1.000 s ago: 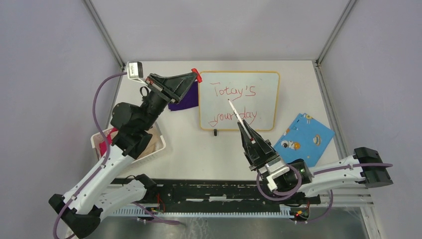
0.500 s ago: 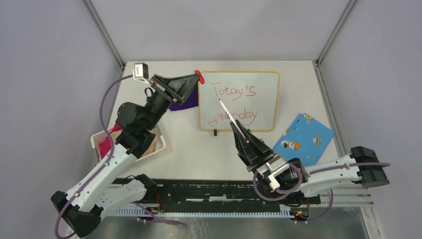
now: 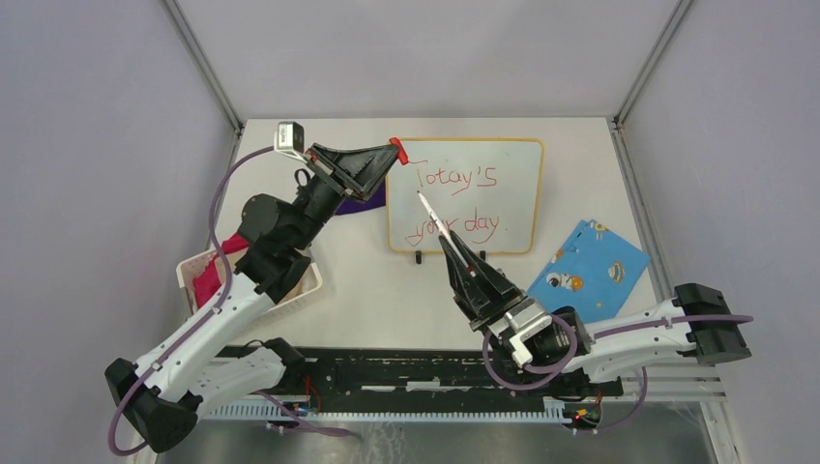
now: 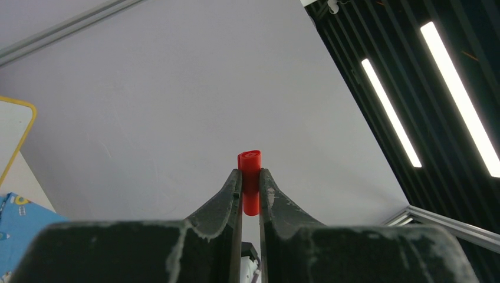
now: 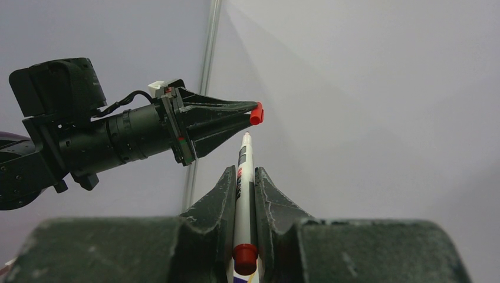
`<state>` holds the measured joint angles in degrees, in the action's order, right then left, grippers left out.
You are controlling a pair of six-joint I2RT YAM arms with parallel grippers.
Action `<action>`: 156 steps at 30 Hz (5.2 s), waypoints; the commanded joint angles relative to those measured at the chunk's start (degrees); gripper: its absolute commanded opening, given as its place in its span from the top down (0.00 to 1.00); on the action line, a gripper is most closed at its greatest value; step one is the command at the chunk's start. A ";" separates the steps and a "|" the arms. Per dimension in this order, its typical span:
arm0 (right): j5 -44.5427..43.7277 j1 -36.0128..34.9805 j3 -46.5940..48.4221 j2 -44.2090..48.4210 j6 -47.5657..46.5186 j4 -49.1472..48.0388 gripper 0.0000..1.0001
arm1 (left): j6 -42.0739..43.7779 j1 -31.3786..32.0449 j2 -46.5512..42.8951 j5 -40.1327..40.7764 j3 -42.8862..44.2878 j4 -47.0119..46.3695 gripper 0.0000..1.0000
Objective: Write a sentence on the whiteboard
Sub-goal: Close the whiteboard marker at the center of the board.
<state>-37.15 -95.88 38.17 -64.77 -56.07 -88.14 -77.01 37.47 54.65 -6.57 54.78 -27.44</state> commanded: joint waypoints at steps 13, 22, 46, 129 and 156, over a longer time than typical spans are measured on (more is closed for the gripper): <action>-2.13 0.10 3.09 -2.02 -1.14 -11.44 1.00 | -4.46 3.35 -3.39 3.62 -3.74 -3.23 0.98; -2.67 0.02 3.22 -2.46 -1.93 -12.49 1.00 | -3.81 4.10 -3.75 3.47 -3.72 -2.78 0.98; -3.02 0.29 3.90 -3.76 -3.25 -14.16 1.00 | -2.58 5.32 -5.91 2.60 -5.87 -0.48 0.98; -5.24 2.09 6.21 -7.35 -4.52 -16.76 1.00 | 1.08 7.40 -8.32 1.75 -6.71 2.22 0.98; -9.07 4.33 7.27 -8.89 -4.58 -21.77 1.00 | 6.32 17.16 -3.85 7.95 -4.54 0.77 0.98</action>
<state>-45.39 -92.68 45.52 -74.61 -64.10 -88.33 -74.81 50.89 49.82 5.30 47.75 -24.10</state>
